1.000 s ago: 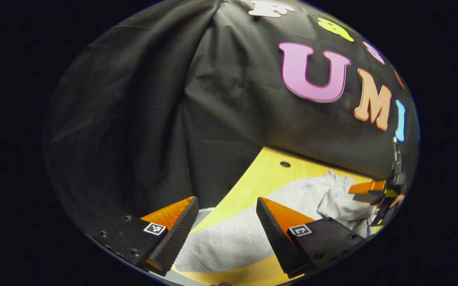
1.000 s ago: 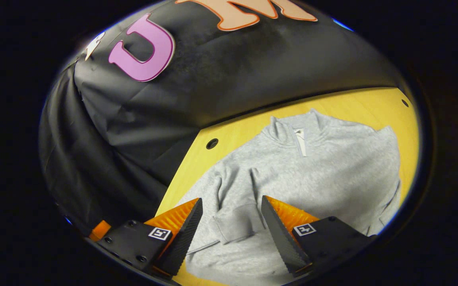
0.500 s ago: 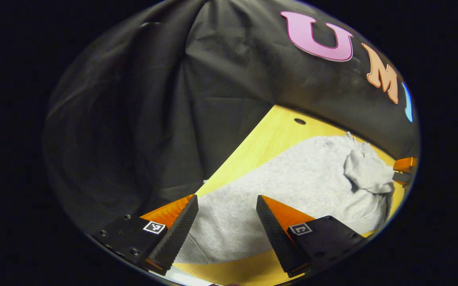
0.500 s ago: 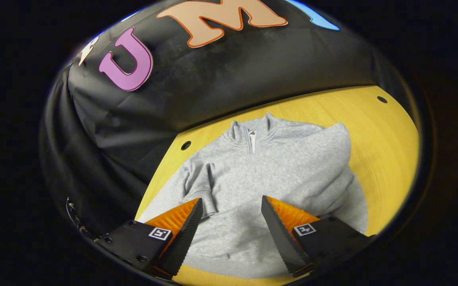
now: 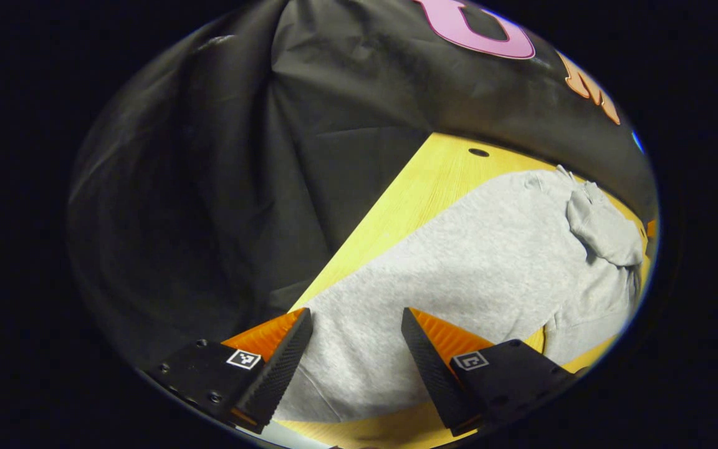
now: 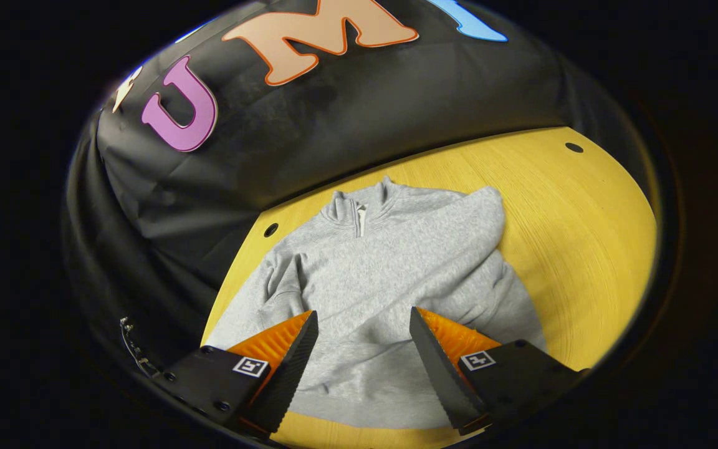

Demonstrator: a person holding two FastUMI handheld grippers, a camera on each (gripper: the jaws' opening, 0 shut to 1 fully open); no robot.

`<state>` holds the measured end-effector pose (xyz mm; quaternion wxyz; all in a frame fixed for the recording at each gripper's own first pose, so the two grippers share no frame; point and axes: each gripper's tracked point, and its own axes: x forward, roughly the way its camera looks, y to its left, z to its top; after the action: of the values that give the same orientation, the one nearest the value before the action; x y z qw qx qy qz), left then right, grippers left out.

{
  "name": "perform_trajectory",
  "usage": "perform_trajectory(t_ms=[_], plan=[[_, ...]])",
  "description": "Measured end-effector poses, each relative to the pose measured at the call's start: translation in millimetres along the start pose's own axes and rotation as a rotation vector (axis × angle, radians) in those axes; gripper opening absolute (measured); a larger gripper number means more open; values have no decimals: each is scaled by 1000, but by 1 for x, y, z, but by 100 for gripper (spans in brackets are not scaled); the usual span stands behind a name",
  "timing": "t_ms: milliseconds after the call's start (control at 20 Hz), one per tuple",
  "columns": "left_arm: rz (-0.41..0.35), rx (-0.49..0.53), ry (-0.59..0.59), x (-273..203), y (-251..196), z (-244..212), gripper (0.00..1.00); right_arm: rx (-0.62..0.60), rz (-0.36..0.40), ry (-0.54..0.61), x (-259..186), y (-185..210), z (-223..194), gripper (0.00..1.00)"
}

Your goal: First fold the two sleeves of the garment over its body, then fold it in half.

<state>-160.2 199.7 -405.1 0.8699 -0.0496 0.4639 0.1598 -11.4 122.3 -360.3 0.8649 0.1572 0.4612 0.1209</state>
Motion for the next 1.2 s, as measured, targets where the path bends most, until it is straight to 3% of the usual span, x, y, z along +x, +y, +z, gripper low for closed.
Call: perform_trajectory(t_ms=[100,150,250,300,400,450,500,550,650,700,800,1200], plan=[[-25,-26,1,0,0,1,91,10,-2,12,0,-4,-4,96],[-18,-39,-10,-3,1,4,80,16,-3,14,1,-4,-5,96],[-8,-41,6,2,-3,0,75,20,-1,18,1,-5,-7,90],[-33,-39,9,2,-9,2,75,18,0,19,1,-5,-7,96],[-60,-14,28,-2,-22,-1,46,13,3,21,2,-5,-8,96],[-58,-5,39,2,-23,-1,31,13,5,22,2,-5,-10,90],[-67,4,46,2,-27,0,30,15,5,20,1,-5,-9,90],[-61,11,51,2,-28,-1,20,17,5,19,0,-6,-10,96],[-53,19,57,3,-30,2,15,21,-1,17,-1,-11,-10,96],[-44,25,68,3,-31,1,7,29,-6,17,-2,-14,-10,96],[-24,38,77,4,-32,2,0,49,-10,16,-3,-20,-10,96],[-16,105,21,-9,-38,30,0,33,-25,8,-18,-39,-8,96]])
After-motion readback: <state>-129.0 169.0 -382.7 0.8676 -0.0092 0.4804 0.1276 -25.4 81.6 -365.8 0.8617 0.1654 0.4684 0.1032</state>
